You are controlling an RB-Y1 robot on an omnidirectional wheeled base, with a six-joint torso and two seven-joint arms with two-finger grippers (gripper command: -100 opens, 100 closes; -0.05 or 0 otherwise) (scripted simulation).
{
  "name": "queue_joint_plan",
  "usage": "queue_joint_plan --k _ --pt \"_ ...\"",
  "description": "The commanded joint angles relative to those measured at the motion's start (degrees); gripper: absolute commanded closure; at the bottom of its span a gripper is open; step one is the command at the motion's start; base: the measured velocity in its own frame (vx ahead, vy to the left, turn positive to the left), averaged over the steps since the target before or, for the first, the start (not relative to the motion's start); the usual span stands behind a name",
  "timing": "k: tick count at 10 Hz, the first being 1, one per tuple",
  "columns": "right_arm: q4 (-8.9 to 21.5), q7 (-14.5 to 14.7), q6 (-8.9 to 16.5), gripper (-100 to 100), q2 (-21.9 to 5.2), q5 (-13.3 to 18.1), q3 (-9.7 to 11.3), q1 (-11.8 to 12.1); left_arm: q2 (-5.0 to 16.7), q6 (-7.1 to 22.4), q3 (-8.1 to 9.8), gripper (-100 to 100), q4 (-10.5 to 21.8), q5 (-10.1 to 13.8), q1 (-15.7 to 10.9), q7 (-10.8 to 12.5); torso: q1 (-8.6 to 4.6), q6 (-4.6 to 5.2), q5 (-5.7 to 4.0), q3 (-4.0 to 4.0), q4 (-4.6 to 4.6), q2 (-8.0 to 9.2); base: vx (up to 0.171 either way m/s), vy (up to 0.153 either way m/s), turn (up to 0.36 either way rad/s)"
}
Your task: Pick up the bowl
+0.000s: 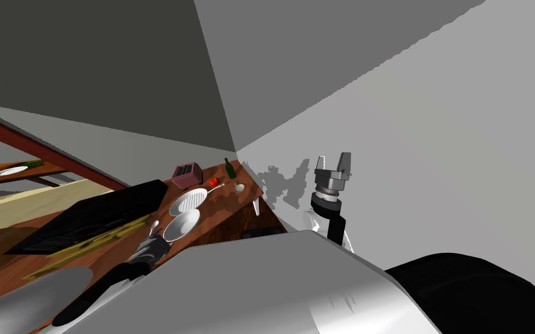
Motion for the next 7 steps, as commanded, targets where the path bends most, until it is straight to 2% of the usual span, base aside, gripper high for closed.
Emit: queue_joint_plan --k 1,2,3,5,6,7 --pt "0.0 0.0 0.0 0 0.0 0.0 0.0 0.0 -0.16 2.86 0.67 -100 0.27 0.59 0.54 1.41 0.0 0.0 0.0 0.0 0.0 0.0 0.004 0.01 -0.216" --pt "0.0 0.0 0.0 0 0.0 0.0 0.01 -0.01 -0.16 3.0 0.67 -100 0.27 0.59 0.54 1.41 -0.03 0.04 -0.01 0.0 0.0 0.0 0.002 0.01 -0.107" --pt "0.0 0.0 0.0 0 0.0 0.0 0.0 0.0 -0.06 5.01 1.18 -100 0.85 1.2 0.85 2.56 -0.03 0.0 -0.01 0.0 0.0 0.0 0.004 0.009 -0.167" --pt "0.0 0.0 0.0 0 0.0 0.0 0.01 -0.01 0.19 8.28 2.01 -100 1.94 2.32 1.42 4.68 -0.01 0.06 -0.01 0.0 0.0 -0.01 0.002 0.018 -0.367" --pt "0.0 0.0 0.0 0 0.0 0.0 0.0 -0.01 0.19 8.77 2.01 -100 1.94 2.32 1.42 4.68 0.02 0.03 0.0 0.0 0.0 0.0 0.001 0.022 -0.049" --pt "0.0 0.0 0.0 0 0.0 0.0 0.0 0.0 0.32 10.48 2.35 -100 2.48 2.83 1.67 5.64 0.02 -0.02 0.0 0.0 0.0 0.0 0.005 0.01 -0.138"
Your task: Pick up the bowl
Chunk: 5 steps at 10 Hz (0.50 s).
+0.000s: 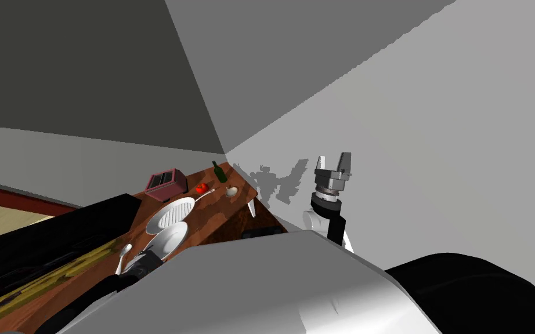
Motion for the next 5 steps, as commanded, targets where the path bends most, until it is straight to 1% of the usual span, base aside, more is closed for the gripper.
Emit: queue_joint_plan --k 1,3,5 --pt "0.0 0.0 0.0 0 0.0 0.0 0.0 0.0 0.28 2.63 0.47 -100 1.01 0.76 0.22 1.43 0.0 0.0 0.0 0.0 0.0 0.0 0.007 0.011 -0.266" --pt "0.0 0.0 0.0 0 0.0 0.0 0.0 0.0 0.46 5.35 0.9 -100 1.99 1.54 0.55 2.93 0.03 0.0 0.01 -0.01 0.0 -0.02 0.007 0.02 -0.234" --pt "0.0 0.0 0.0 0 0.0 0.0 0.0 0.0 0.53 7.42 1.08 -100 2.89 2.12 0.8 4.03 0.04 -0.02 0.01 -0.01 0.0 -0.01 0.006 0.021 -0.158"
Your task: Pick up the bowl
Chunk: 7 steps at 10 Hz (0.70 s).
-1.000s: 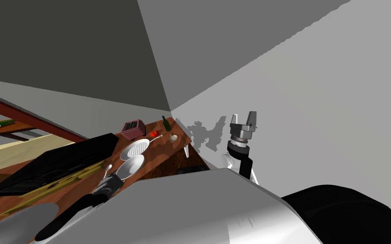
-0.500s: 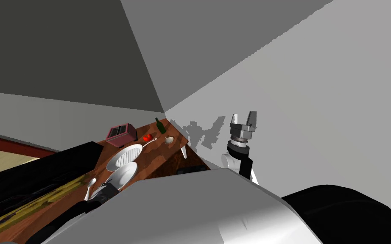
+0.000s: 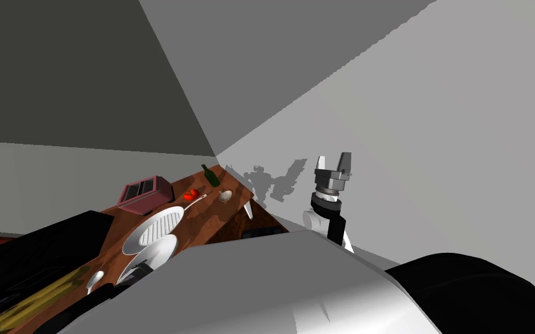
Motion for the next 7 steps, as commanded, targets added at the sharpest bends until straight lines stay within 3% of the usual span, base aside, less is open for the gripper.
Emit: queue_joint_plan --k 1,2,3,4,5,7 --pt "0.0 0.0 0.0 0 0.0 0.0 0.0 0.0 0.07 1.58 0.1 -100 0.46 0.68 0.53 0.77 0.0 0.0 0.0 0.0 0.0 0.0 0.01 0.018 -0.127" --pt "0.0 0.0 0.0 0 0.0 0.0 0.0 0.0 -0.18 2.77 -0.13 -100 1.31 1.02 0.71 1.3 -0.01 -0.01 0.0 0.0 0.0 -0.01 0.017 0.017 -0.125" --pt "0.0 0.0 0.0 0 0.0 0.0 0.0 0.0 0.03 1.95 0.02 -100 0.79 1.01 0.74 0.9 -0.02 -0.01 0.0 -0.02 -0.01 -0.03 0.008 0.009 -0.022" --pt "0.0 0.0 0.0 0 0.0 0.0 0.0 0.01 0.0 2.15 -0.01 0 0.89 1.04 0.76 0.99 -0.05 -0.03 -0.01 -0.01 -0.01 -0.02 0.0 0.0 0.0" --pt "0.0 0.0 0.0 0 0.0 0.0 0.0 0.0 -0.08 1.43 0.0 -100 2.68 0.7 -0.41 0.76 -0.08 -0.02 -0.02 0.0 0.0 0.0 -0.006 0.008 -0.03" --pt "0.0 0.0 0.0 0 0.0 0.0 0.0 0.0 -0.2 0.5 0.0 -100 5.09 0.26 -1.97 0.46 -0.04 -0.02 -0.01 0.02 0.01 0.04 -0.012 0.012 -0.037"
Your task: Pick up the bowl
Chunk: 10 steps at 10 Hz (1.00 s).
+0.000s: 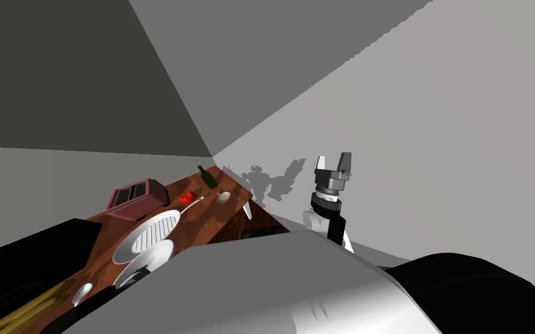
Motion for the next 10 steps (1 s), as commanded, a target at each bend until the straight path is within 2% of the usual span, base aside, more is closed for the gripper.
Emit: queue_joint_plan --k 1,2,3,7,8,9,10 --pt "0.0 0.0 0.0 0 0.0 0.0 0.0 0.0 -0.11 -0.76 0.01 -100 1.92 -0.4 -1.27 -0.24 0.0 0.0 0.0 0.0 0.0 0.0 -0.014 0.013 -0.036" --pt "0.0 0.0 0.0 0 0.0 0.0 0.0 0.0 -0.18 -0.51 -0.05 -100 1.23 -0.37 -0.83 -0.14 0.0 0.0 0.0 0.0 0.0 0.01 -0.006 0.006 -0.008" --pt "0.0 0.0 0.0 0 0.0 0.0 0.0 0.0 -0.2 -0.63 -0.06 100 1.37 -0.42 -0.91 -0.17 -0.03 -0.01 -0.01 0.0 0.0 -0.01 0.0 0.0 0.0" --pt "0.0 0.0 0.0 0 0.0 0.0 0.0 0.0 -0.23 -0.56 -0.07 100 1.39 -0.38 -0.9 -0.12 -0.09 0.0 -0.06 -0.02 -0.01 -0.04 0.0 0.0 0.0" --pt "0.0 0.0 0.0 0 0.0 0.0 0.0 0.0 -0.24 -0.56 -0.08 0 1.39 -0.38 -0.89 -0.12 -0.11 0.0 -0.07 -0.02 -0.01 -0.03 0.0 0.0 0.0" --pt "0.0 0.0 0.0 0 0.0 0.0 0.0 0.0 0.01 0.17 0.01 100 -0.49 0.04 0.28 0.06 -0.12 0.0 -0.08 -0.02 0.0 -0.03 0.009 -0.007 0.04" --pt "0.0 0.0 0.0 0 0.0 0.0 0.0 0.01 0.06 0.64 0.01 100 -1.7 0.26 1.06 0.21 -0.18 -0.02 -0.12 -0.02 -0.01 -0.04 0.016 -0.013 0.051"
